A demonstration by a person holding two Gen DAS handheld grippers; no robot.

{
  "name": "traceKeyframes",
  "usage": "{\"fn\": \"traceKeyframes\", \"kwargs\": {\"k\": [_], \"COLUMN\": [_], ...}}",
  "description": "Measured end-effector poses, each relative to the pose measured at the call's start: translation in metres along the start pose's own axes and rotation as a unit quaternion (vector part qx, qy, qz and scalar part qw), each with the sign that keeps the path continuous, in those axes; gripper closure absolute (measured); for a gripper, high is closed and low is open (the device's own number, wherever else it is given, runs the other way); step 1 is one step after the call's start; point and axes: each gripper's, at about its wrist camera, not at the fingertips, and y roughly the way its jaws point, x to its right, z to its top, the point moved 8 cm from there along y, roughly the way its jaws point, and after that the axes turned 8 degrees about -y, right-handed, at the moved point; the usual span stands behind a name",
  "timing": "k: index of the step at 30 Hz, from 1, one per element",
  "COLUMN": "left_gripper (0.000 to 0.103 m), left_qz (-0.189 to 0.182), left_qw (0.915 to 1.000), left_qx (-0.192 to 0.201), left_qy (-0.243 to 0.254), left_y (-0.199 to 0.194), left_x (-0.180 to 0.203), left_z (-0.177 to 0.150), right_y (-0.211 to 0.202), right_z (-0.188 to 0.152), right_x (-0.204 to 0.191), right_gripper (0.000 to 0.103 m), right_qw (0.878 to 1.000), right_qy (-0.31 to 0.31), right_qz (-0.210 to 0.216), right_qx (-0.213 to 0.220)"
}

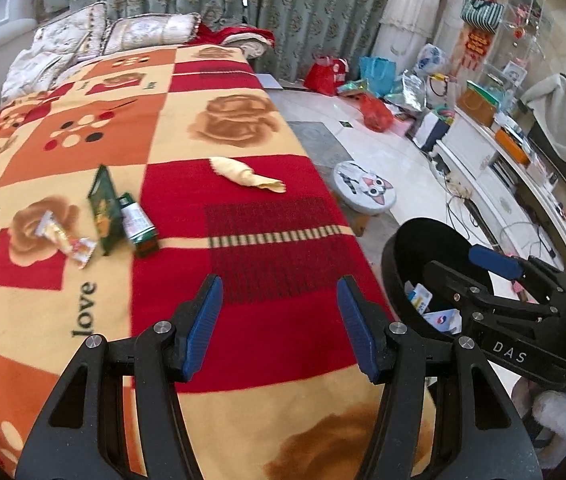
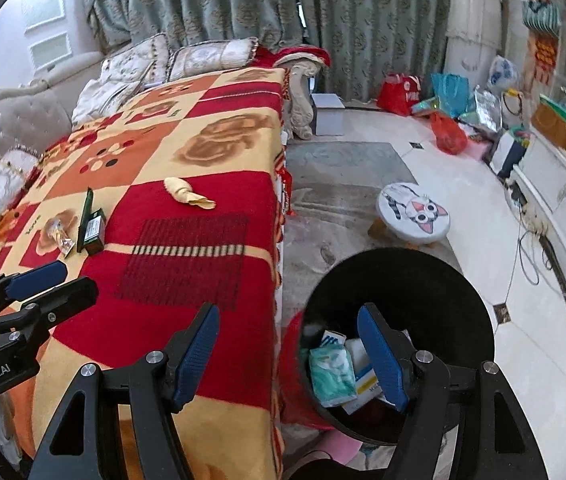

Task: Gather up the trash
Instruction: 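Move both open tools back over the blanket toward the snack wrappers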

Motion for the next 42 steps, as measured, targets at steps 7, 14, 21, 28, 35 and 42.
{"fn": "traceKeyframes", "kwargs": {"k": [7, 14, 21, 28, 35, 42], "left_gripper": [0.045, 0.045, 0.045, 0.045, 0.045, 0.045], "left_qz": [0.012, 0.022, 0.029, 0.033, 0.037, 0.043], "left_qw": [0.9997, 0.9989, 0.9979, 0.9967, 0.996, 0.995], "left_qx": [0.007, 0.012, 0.009, 0.002, -0.003, -0.004], "left_qy": [-0.02, -0.038, -0.057, -0.074, -0.082, -0.09], "left_y": [-0.009, -0.016, -0.016, -0.013, -0.008, -0.009], "left_x": [-0.031, -0.057, -0.081, -0.098, -0.107, -0.117], "left_z": [0.0, 0.0, -0.003, -0.005, -0.006, -0.005], "right_y": [0.005, 0.01, 0.017, 0.022, 0.026, 0.032], "right_z": [0.014, 0.025, 0.031, 0.03, 0.031, 0.031], "right_x": [-0.03, -0.054, -0.067, -0.073, -0.076, -0.078], "right_gripper": [0.034, 0.034, 0.03, 0.029, 0.029, 0.029], "right_qw": [1.0, 0.998, 0.996, 0.994, 0.993, 0.993], "right_qy": [-0.031, -0.057, -0.081, -0.098, -0.107, -0.109], "right_qz": [-0.002, -0.007, -0.031, -0.046, -0.05, -0.044], "right_qx": [0.0, -0.003, -0.013, -0.019, -0.023, -0.029]}}
